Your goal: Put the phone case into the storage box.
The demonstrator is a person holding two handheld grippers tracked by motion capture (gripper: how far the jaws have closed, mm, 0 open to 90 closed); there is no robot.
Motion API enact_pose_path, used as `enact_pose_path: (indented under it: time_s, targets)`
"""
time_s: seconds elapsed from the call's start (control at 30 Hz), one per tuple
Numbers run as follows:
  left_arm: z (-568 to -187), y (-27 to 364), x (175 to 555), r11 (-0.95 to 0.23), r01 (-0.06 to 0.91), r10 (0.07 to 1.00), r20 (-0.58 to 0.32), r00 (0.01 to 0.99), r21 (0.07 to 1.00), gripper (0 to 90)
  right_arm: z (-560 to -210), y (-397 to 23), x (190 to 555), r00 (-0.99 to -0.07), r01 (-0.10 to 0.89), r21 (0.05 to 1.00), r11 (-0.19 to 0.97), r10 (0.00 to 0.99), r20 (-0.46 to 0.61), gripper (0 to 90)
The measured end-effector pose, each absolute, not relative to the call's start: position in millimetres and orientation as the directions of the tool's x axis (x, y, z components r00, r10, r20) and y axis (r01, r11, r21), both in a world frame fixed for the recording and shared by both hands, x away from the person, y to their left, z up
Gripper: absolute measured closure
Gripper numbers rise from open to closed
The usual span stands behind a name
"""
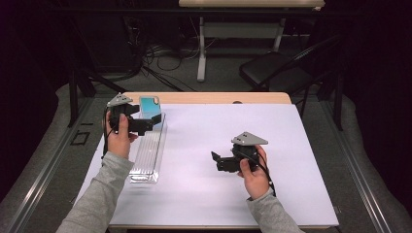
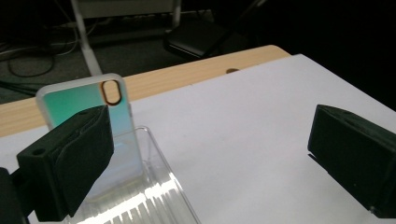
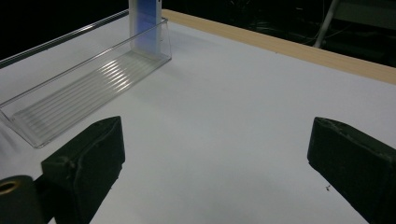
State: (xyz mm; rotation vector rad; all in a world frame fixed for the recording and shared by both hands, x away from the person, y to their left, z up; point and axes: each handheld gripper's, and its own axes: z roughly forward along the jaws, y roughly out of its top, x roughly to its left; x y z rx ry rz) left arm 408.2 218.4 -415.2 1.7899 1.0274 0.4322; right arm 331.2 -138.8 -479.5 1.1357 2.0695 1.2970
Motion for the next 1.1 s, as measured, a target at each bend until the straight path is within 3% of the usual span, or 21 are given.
enact_pose_path:
  time_s: [0.43,1.1]
  targets:
    - [-407,220,383,-0.197,0.399,0.734,-0.135,0.666,0.896,0.4,-467,-161,328,-0.55,0.382,0.897,0.223,0.835,0.026,0.0]
    - [-406,237,337,-0.203,0.36,0.68,-0.133,0.721,0.911,0.4,-455,-191,300,-0.581,0.372,0.895,0.246,0.814,0.017,0.0]
